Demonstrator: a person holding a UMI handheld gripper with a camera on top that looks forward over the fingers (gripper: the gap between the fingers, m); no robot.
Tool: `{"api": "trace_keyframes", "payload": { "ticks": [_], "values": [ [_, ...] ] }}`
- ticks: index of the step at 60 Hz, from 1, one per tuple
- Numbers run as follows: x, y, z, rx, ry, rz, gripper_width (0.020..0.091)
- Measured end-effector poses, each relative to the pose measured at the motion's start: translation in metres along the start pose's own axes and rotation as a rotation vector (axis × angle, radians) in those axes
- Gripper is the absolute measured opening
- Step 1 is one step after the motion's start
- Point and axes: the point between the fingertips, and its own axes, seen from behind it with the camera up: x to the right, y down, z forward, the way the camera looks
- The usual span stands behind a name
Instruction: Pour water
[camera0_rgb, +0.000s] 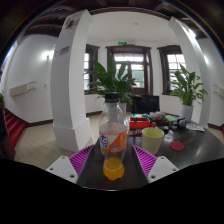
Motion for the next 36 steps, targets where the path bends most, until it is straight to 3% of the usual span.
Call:
{"api": "trace_keyframes", "payload": {
  "ticks": [13,22,25,28,36],
  "values": [
    [-0.003,-0.025,0.029,0.057,0.007,-0.005,0.0742],
    [0.002,-0.026,0.043,0.056,0.017,0.001,0.0730],
    [0.007,-0.027,0.050,0.058,0.020,0.006,0.0698],
    [0.003,-0.027,0.049,0.072,0.014,0.005,0.0538],
    [-0.003,-0.028,0.046,0.108,0.000,-0.008,0.0455]
  ]
}}
